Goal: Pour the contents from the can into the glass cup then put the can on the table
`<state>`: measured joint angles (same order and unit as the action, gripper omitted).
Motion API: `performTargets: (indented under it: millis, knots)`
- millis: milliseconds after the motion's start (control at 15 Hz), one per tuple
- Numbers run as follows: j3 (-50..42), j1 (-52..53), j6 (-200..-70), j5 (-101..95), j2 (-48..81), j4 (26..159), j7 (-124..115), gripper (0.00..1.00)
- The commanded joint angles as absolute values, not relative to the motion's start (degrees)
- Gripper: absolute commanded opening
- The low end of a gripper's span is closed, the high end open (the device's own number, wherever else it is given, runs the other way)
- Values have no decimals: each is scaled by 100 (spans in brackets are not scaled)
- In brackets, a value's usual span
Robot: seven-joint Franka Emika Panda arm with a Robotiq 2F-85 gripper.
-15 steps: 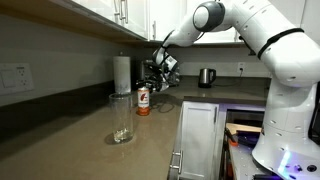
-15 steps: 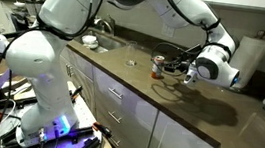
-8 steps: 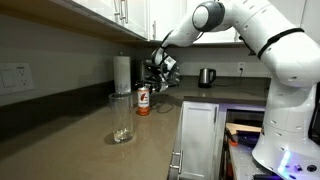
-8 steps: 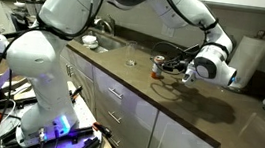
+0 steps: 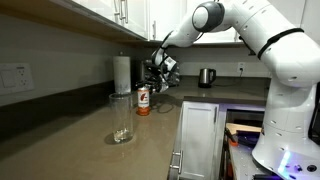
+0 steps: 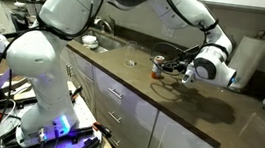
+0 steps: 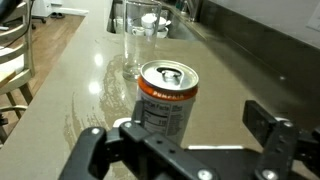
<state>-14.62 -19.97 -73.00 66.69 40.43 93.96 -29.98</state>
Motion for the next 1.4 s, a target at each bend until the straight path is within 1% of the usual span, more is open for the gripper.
performTargets:
  millis: [0,867,1333]
  knots:
    - [-1557,-1962,-7321,6557,3968,9563,-2922,100]
    - [-1551,-1772,-7151,6453,3676,10076,-2814,100]
    - [-1512,-1717,-7088,6519,3627,10079,-2822,100]
